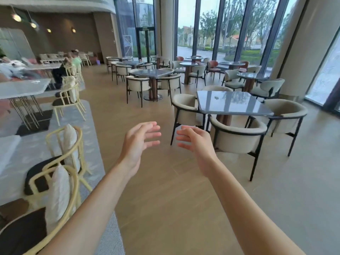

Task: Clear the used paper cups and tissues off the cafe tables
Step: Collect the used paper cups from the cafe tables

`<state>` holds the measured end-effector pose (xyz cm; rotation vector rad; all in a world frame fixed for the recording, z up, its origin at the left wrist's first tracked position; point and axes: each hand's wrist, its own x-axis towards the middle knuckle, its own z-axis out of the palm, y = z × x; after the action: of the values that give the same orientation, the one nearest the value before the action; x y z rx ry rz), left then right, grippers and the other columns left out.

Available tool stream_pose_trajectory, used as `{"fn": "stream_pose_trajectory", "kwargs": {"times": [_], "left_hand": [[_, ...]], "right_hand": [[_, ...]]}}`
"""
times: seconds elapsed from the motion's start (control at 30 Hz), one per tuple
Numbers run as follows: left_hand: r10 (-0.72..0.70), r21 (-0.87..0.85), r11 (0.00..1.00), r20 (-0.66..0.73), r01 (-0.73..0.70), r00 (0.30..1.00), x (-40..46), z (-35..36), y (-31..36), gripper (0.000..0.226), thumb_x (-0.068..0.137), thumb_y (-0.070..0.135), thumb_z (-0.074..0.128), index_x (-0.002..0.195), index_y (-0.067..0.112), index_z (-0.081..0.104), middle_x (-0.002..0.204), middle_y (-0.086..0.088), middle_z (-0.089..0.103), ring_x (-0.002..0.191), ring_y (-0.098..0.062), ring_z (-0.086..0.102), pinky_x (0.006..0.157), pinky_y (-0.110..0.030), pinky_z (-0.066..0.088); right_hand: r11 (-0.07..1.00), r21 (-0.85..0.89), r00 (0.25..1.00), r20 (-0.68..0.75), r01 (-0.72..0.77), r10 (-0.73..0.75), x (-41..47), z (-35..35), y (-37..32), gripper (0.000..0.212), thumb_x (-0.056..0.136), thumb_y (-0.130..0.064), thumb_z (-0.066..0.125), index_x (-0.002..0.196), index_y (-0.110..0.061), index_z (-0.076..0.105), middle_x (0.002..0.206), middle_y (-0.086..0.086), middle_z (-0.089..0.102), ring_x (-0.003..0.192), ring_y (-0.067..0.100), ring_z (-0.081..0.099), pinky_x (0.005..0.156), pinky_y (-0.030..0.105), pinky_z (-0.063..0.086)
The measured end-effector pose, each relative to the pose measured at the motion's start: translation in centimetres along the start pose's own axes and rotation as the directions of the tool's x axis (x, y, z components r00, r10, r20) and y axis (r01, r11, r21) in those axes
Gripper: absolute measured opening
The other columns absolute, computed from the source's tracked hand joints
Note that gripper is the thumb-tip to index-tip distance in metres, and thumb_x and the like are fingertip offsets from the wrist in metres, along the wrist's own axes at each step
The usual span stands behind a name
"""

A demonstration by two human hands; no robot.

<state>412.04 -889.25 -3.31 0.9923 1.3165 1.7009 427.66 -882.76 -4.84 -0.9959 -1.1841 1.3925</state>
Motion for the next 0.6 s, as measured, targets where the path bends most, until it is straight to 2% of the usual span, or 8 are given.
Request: {"fn": "stream_pose_trajectory", "kwargs": {"times": [0.23, 0.43, 0.6], "left_hand": [[0.036, -0.065, 0.997, -0.024, -0.037, 0.999, 17.7, 4.0, -1.8, 0.023, 0.102, 0.014, 0.051, 0.112, 0.003, 0.069, 0.114, -0.017, 0.073, 0.107, -0.031, 0.07, 0.093, -0.049, 0.058], [0.065, -0.077, 0.995, 0.005, -0.065, 0.998, 30.8, 8.8, -1.5, 0.022, 0.102, 0.014, 0.051, 0.109, 0.005, 0.07, 0.113, -0.016, 0.073, 0.101, -0.027, 0.072, 0.09, -0.048, 0.058], [0.079, -0.049, 0.996, 0.016, -0.078, 0.997, 40.5, 12.9, -3.4, 0.022, 0.102, 0.014, 0.052, 0.111, 0.005, 0.069, 0.113, -0.014, 0.073, 0.104, -0.028, 0.071, 0.09, -0.046, 0.059]], "right_hand": [[0.997, -0.062, 0.998, 0.049, 0.046, -0.043, 18.5, 1.3, -1.4, 0.016, 0.096, -0.01, 0.058, 0.109, -0.006, 0.068, 0.115, 0.025, 0.07, 0.108, 0.036, 0.069, 0.09, 0.042, 0.059], [0.995, -0.049, 0.995, 0.041, 0.092, -0.09, 32.1, 1.3, -4.5, 0.018, 0.095, -0.012, 0.061, 0.111, -0.008, 0.068, 0.111, 0.02, 0.073, 0.105, 0.033, 0.07, 0.091, 0.042, 0.06], [0.992, -0.045, 0.992, 0.061, 0.116, -0.113, 42.5, 0.2, -4.4, 0.016, 0.095, -0.013, 0.061, 0.109, -0.012, 0.069, 0.109, 0.015, 0.074, 0.103, 0.028, 0.071, 0.084, 0.034, 0.06]]}}
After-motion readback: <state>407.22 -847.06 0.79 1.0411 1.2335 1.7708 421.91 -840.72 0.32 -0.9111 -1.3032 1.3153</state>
